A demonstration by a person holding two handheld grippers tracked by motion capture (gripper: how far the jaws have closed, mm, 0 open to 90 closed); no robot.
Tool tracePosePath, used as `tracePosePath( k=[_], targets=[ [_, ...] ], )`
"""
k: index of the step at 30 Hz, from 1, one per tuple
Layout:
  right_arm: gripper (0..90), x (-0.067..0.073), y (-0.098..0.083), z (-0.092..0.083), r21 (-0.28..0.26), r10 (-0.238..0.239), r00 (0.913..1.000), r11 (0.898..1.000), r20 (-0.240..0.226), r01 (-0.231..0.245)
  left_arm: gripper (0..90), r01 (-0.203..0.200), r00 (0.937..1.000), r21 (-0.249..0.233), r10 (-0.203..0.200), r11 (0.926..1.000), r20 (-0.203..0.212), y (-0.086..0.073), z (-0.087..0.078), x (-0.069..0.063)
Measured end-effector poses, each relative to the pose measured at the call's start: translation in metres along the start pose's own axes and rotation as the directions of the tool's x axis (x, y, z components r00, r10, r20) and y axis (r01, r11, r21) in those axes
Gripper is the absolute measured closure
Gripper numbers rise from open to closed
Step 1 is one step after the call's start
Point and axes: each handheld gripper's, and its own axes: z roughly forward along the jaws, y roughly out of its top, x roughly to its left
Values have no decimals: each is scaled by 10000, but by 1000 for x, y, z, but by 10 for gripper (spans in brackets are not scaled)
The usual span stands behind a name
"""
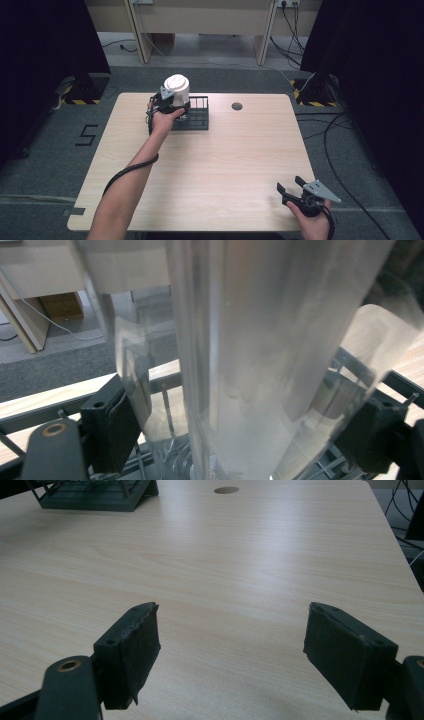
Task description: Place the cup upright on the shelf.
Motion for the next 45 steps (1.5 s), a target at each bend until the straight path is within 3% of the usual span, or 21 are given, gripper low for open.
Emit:
tracePosePath(
  k=[15, 28, 45],
  targets=[
    [226, 1, 0, 0, 9, -19, 10000, 10000, 3, 19, 146, -450, 9990, -423, 448, 9981, -58, 2, -18, 1],
    [227, 1, 0, 1, 28, -24, 10000, 10000, 9, 24, 145, -710, 9975, -355, 707, 9968, -75, -5, -42, 3],
    [227, 2, 0, 1, 24, -52, 10000, 10000, 31, 52, 150, -1077, 9937, -173, 1082, 9940, 309, -17, -75, 2]
  ],
)
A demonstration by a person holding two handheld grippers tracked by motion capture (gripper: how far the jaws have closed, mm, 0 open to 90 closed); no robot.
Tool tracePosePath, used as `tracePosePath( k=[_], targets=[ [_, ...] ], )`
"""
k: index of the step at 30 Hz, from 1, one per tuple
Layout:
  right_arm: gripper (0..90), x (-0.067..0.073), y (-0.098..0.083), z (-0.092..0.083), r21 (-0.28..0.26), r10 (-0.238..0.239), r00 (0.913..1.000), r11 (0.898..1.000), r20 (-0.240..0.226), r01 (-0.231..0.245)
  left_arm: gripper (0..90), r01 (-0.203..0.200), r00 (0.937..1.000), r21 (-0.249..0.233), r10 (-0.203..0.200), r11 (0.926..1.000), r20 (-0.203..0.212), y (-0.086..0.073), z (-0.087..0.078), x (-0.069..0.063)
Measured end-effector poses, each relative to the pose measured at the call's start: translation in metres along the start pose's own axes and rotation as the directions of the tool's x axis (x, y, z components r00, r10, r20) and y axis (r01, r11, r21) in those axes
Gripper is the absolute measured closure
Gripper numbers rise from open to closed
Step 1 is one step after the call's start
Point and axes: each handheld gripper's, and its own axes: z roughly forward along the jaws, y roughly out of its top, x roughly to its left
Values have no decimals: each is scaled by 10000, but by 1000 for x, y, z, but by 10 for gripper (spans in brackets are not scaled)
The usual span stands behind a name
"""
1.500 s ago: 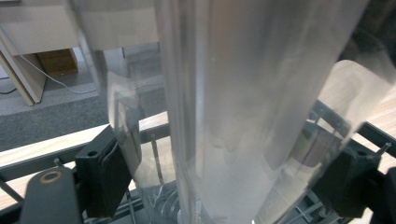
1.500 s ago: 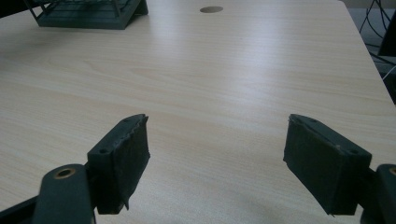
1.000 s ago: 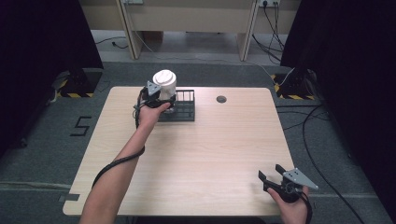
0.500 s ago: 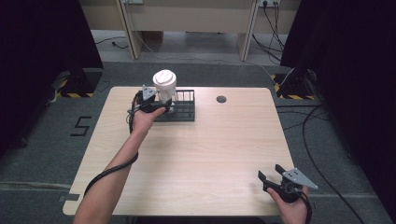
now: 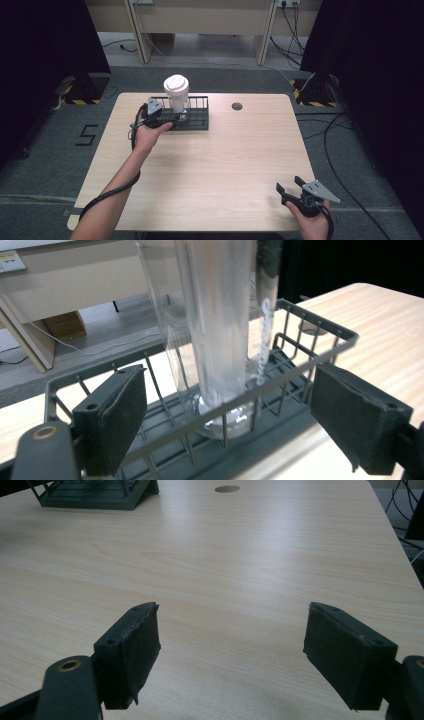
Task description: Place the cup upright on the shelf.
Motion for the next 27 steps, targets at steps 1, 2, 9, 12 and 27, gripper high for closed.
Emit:
tracePosePath(
  k=[1, 2, 9, 12, 27],
  targets=[
    [227, 0, 0, 0, -3, 1, 10000, 10000, 4, -1, 150, -24, 10000, 32, 24, 10000, -2, -1, -2, 0],
    [227, 0, 0, 0, -2, 8, 10000, 10000, 0, -8, 151, -28, 10000, 25, 28, 10000, -16, -2, -4, 0],
    [228, 0, 0, 0, -10, 3, 10000, 10000, 0, -3, 151, -30, 10000, -57, 30, 10000, -33, -8, -18, 1],
    [228, 1, 0, 0, -17, 21, 10000, 10000, -9, -21, 152, -48, 10000, -106, 48, 9999, -35, -11, -23, 0],
    [228, 1, 0, 0, -14, -50, 10000, 10000, 18, 50, 156, -198, 9997, -144, 196, 9997, -117, -25, -45, -3]
  ],
)
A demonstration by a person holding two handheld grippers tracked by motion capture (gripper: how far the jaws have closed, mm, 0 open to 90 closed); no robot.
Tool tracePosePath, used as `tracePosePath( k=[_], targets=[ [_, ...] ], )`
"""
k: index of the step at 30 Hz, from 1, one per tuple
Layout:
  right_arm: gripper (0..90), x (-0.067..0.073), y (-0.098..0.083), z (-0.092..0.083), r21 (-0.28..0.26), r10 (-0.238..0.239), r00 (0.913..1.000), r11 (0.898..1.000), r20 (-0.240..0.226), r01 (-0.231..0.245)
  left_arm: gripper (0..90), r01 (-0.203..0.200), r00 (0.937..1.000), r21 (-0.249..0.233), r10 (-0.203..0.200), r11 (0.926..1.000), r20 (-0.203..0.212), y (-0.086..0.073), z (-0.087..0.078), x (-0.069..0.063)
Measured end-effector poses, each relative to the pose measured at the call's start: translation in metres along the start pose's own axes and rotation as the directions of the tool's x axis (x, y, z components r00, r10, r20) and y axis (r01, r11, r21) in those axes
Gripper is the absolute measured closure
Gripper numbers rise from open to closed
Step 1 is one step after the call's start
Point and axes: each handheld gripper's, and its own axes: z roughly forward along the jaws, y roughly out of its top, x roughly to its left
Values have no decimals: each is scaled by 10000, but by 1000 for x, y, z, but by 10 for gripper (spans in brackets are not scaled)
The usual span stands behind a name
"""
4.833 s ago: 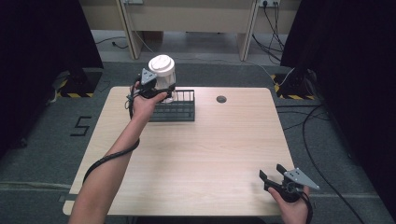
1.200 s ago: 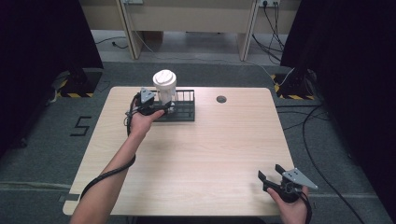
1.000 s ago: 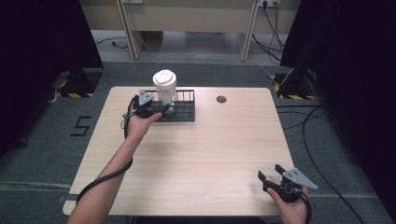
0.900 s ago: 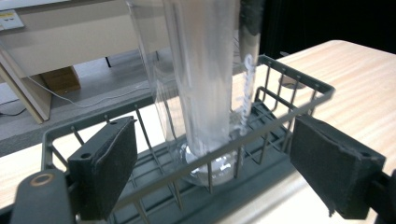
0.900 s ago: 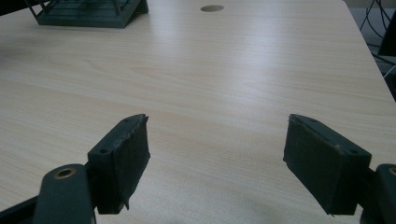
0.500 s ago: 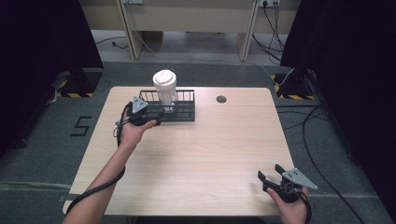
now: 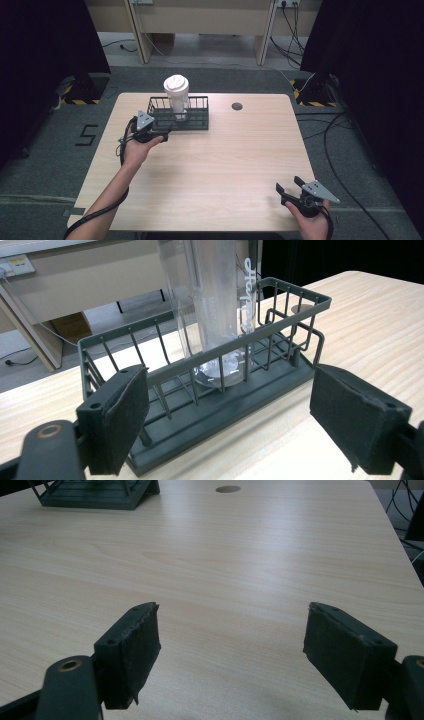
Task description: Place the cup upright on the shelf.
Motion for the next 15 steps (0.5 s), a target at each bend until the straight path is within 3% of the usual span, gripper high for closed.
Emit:
tracePosePath(
  k=[15],
  targets=[
    [228, 1, 0, 0, 5, 18, 10000, 10000, -36, -18, 158, 18, 9999, -48, -18, 10000, 164, -15, -22, -4]
  ],
)
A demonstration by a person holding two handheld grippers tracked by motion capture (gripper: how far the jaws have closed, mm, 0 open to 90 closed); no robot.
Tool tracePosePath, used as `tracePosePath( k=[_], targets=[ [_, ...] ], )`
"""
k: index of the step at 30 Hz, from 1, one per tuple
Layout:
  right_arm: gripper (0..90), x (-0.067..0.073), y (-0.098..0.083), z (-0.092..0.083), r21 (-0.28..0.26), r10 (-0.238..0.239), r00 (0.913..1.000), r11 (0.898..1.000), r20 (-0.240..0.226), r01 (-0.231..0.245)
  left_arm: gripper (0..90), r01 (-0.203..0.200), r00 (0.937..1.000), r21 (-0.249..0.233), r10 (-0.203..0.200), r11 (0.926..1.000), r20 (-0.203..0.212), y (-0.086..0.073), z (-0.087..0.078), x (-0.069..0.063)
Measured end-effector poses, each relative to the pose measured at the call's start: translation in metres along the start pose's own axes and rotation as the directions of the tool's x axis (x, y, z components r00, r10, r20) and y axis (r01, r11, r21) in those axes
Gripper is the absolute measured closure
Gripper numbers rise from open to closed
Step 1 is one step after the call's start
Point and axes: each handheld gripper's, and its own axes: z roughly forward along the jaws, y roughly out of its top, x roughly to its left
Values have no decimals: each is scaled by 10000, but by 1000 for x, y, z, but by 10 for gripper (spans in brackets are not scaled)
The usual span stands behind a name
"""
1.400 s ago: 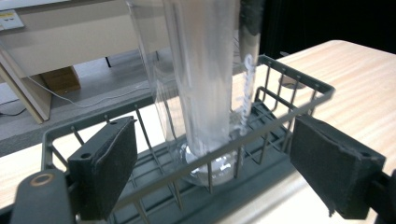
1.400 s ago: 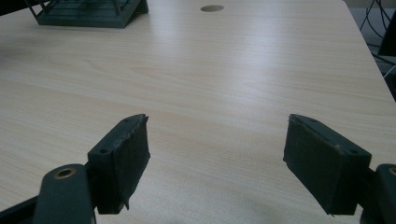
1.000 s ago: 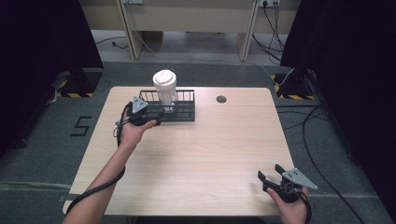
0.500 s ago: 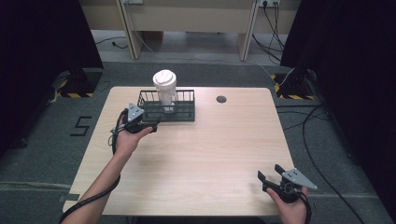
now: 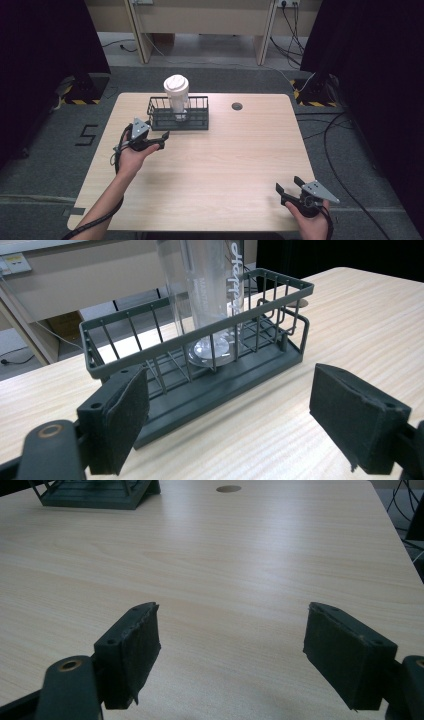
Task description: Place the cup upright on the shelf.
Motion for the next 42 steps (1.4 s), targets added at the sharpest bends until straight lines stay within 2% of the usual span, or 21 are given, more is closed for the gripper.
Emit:
tracePosePath(
  k=[12, 22, 34, 37, 42],
  targets=[
    [228, 1, 0, 0, 21, 9, 10000, 10000, -9, -9, 161, 41, 10000, -152, -41, 9999, -12, -14, -24, -3],
    [228, 1, 0, 0, 23, 4, 10000, 10000, -18, -4, 162, 160, 9999, -155, -161, 9998, -61, -34, -43, -7],
    [228, 1, 0, 0, 21, -11, 10000, 10000, -7, 11, 163, 334, 9992, -188, -338, 9993, -209, -55, -58, -10],
    [227, 1, 0, 0, 21, -13, 10000, 10000, -2, 13, 162, 504, 9985, -177, -508, 9986, -220, -61, -61, -11],
    [225, 1, 0, 0, 46, -25, 10000, 10000, -6, 25, 162, 603, 9977, -253, -610, 9979, -290, -64, -65, -11]
  ],
)
